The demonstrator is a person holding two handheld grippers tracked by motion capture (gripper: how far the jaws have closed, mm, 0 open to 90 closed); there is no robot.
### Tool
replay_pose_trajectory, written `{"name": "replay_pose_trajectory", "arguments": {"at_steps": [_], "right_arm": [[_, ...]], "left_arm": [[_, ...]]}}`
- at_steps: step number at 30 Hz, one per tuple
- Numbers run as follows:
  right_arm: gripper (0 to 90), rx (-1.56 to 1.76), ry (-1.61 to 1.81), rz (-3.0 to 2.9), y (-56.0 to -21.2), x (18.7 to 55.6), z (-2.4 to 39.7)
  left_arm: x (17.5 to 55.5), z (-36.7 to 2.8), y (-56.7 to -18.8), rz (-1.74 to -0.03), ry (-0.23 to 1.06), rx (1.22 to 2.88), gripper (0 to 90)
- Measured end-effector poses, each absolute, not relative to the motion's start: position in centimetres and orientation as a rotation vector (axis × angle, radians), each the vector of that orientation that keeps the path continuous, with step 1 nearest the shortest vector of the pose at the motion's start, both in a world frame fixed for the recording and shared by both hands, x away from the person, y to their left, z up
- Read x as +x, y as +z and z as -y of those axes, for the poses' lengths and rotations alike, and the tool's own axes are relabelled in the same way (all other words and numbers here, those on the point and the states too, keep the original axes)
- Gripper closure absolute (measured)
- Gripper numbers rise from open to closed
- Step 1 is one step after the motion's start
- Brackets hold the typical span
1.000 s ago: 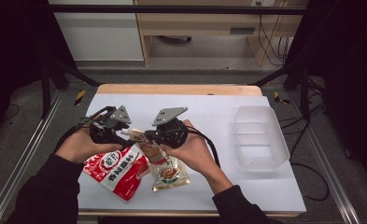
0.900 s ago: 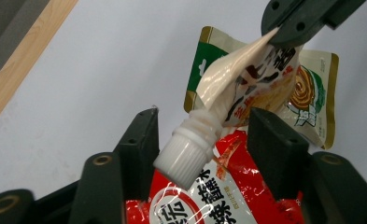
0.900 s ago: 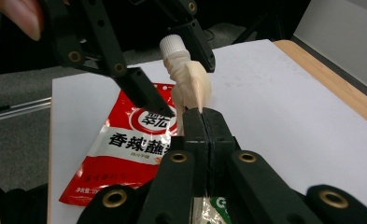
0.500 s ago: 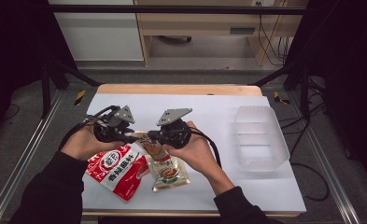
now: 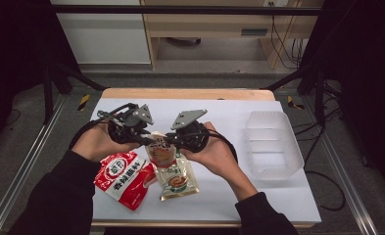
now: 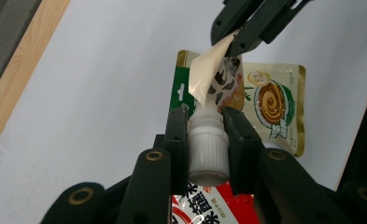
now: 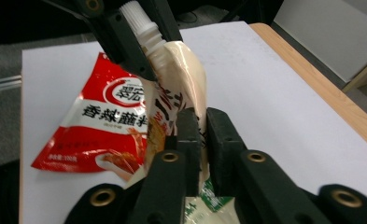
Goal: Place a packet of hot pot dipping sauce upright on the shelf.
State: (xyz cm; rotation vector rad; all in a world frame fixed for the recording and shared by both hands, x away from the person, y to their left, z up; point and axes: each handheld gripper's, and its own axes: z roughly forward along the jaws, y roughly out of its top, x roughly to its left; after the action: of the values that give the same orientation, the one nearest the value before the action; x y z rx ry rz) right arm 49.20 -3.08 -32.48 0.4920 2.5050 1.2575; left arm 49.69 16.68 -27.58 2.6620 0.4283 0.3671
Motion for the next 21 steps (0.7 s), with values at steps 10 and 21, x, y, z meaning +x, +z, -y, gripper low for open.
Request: {"name": "replay_pose_trajectory", "arguments": {"at_steps": [10, 21], "right_arm": [[44.0, 0.331, 1.008, -2.513, -31.4, 49.8, 3.6], [21.3, 0.207, 0.889, -2.636, -31.9, 50.8, 2.8]], "left_arm": [[49.8, -15.6, -27.5, -0.401, 0.374, 2.669, 73.8], [49.9, -15.7, -27.7, -0.394, 0.364, 2.672, 73.8]]}}
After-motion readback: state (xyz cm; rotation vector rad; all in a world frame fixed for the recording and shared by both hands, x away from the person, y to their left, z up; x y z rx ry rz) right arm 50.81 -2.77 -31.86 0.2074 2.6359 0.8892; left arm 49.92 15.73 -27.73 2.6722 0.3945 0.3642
